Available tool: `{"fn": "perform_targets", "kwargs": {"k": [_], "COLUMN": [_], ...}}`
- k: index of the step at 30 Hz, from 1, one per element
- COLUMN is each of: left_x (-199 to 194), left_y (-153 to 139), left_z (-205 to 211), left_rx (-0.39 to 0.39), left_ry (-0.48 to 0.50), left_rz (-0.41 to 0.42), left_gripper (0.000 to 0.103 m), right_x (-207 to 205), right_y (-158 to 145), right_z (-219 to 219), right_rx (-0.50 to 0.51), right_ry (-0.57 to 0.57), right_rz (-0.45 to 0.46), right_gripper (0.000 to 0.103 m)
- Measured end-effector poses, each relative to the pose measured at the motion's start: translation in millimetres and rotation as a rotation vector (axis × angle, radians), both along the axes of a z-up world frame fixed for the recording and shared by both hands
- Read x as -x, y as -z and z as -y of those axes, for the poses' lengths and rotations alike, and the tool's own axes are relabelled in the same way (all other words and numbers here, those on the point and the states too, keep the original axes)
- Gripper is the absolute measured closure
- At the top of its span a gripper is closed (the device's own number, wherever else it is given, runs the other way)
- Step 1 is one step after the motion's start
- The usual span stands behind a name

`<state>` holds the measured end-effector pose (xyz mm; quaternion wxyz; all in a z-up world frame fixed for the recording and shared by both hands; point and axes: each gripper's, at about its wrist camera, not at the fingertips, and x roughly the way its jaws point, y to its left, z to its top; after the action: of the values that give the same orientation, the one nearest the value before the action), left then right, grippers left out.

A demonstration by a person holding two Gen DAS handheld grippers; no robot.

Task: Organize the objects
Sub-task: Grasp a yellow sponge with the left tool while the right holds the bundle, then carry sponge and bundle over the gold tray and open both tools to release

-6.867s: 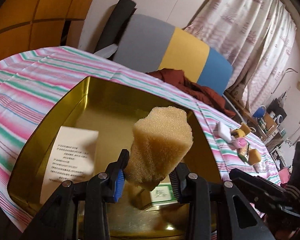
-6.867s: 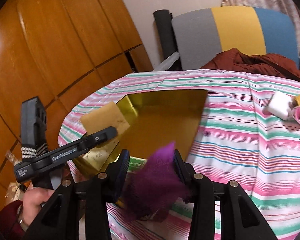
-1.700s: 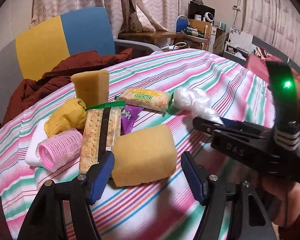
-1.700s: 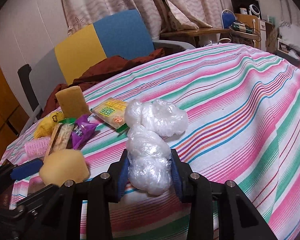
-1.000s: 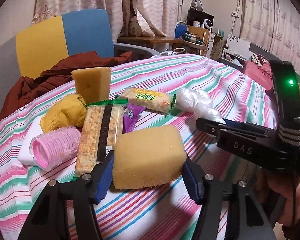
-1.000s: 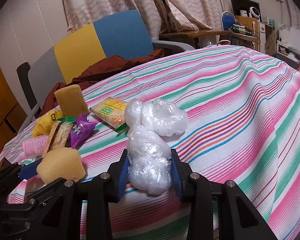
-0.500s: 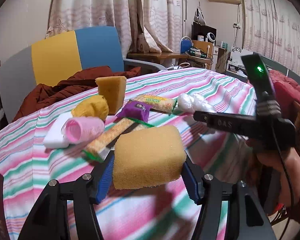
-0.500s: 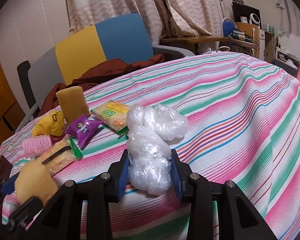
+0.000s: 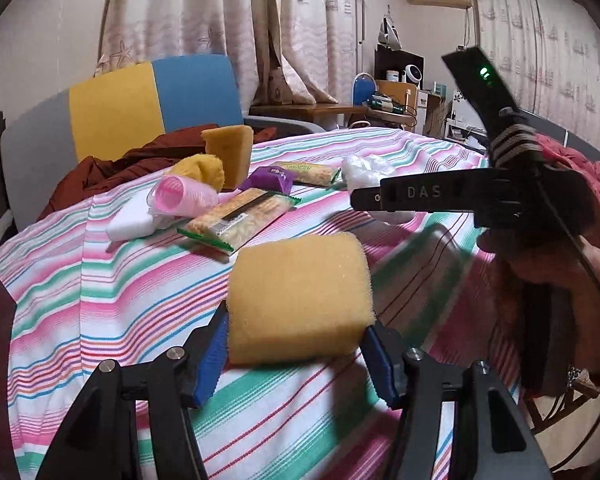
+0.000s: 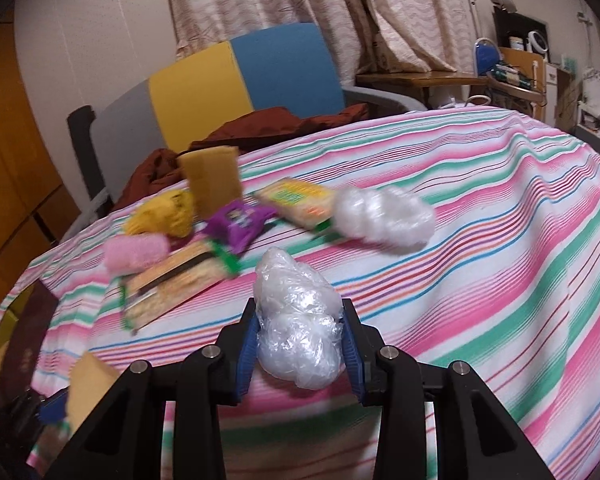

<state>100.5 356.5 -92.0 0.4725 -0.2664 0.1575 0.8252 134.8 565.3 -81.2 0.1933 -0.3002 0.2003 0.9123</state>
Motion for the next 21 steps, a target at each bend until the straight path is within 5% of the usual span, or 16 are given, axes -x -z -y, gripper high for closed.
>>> {"fn": "perform_targets", "kwargs": {"k": [10, 21], "left_x": [1, 13], "left_y": [-15, -49], "left_z": [42, 124], "left_rx": [-0.061, -0.168], "left_ry": [-0.033, -0.173], "left_rz": [0.082, 0.133], "left_gripper": [0.042, 0.041], "right_x": [6, 26], "right_y": [-18, -28], "right_z": [43, 109], "right_rx": [-0.003, 0.019], "right_ry": [-0.066, -0.202], "right_rz": [-0.007, -0.014], "right_gripper": [0.065, 0.065]}}
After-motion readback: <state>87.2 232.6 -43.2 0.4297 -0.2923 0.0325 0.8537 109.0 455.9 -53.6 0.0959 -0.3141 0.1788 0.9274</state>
